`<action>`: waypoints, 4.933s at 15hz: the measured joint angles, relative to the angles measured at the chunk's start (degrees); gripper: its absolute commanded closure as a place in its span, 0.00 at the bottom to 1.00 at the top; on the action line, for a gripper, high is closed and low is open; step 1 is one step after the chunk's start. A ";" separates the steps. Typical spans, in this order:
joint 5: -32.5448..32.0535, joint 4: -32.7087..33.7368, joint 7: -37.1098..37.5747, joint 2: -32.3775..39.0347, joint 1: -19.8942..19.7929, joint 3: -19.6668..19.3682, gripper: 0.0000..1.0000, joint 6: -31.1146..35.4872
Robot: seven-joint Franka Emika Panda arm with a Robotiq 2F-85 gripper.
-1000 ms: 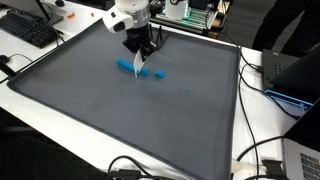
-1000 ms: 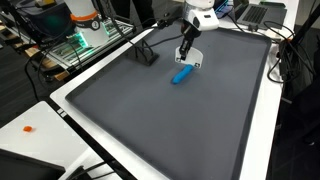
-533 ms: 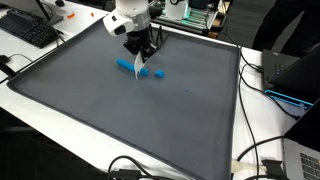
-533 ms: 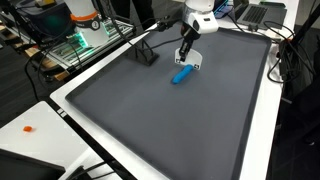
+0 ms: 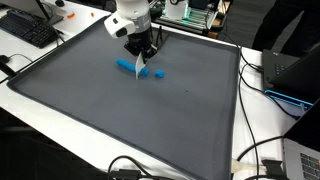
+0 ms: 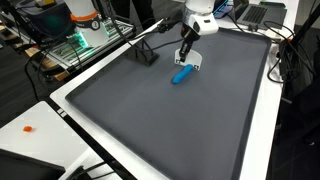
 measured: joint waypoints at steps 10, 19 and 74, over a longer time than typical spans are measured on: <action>2.43 -0.03 -0.06 0.03 -0.07 0.83 0.99 0.03; 2.24 0.02 -0.06 -0.16 0.07 0.91 0.99 0.02; 1.98 -1.20 -0.16 -0.48 -1.59 -1.55 0.99 1.88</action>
